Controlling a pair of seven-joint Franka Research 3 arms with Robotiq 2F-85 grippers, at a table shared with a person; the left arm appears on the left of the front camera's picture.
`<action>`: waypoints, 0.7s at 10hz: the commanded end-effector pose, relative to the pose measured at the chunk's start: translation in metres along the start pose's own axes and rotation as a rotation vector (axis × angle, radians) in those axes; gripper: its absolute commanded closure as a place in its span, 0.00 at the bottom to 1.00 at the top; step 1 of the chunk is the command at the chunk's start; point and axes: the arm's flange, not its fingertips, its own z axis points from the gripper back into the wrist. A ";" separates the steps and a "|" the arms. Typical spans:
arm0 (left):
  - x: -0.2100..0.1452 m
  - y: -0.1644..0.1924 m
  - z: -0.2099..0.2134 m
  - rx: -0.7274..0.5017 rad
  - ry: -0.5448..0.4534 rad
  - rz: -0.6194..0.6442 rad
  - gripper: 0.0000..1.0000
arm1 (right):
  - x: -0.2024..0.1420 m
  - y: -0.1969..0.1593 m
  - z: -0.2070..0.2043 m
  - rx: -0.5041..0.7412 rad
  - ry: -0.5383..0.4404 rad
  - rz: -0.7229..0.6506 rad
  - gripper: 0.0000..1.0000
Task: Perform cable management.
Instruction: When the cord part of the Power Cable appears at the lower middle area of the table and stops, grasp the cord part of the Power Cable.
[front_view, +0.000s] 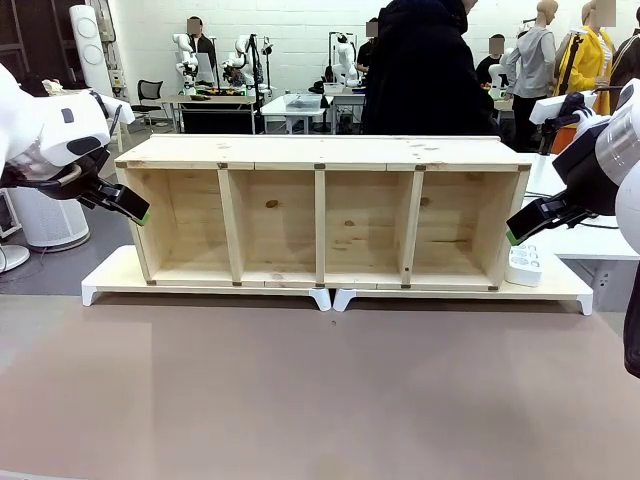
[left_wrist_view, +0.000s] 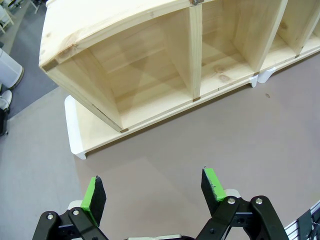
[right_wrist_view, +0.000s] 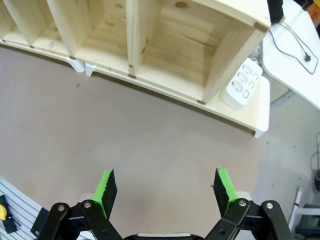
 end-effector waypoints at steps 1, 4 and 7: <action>0.000 -0.001 0.000 0.003 0.001 -0.003 0.00 | 0.001 0.000 0.001 -0.002 -0.009 -0.001 0.00; 0.000 -0.001 0.000 0.003 0.001 -0.003 0.00 | 0.001 0.000 0.001 -0.002 -0.009 -0.001 0.00; 0.000 -0.001 0.000 0.003 0.001 -0.003 0.00 | 0.001 0.000 0.001 -0.002 -0.009 -0.001 0.00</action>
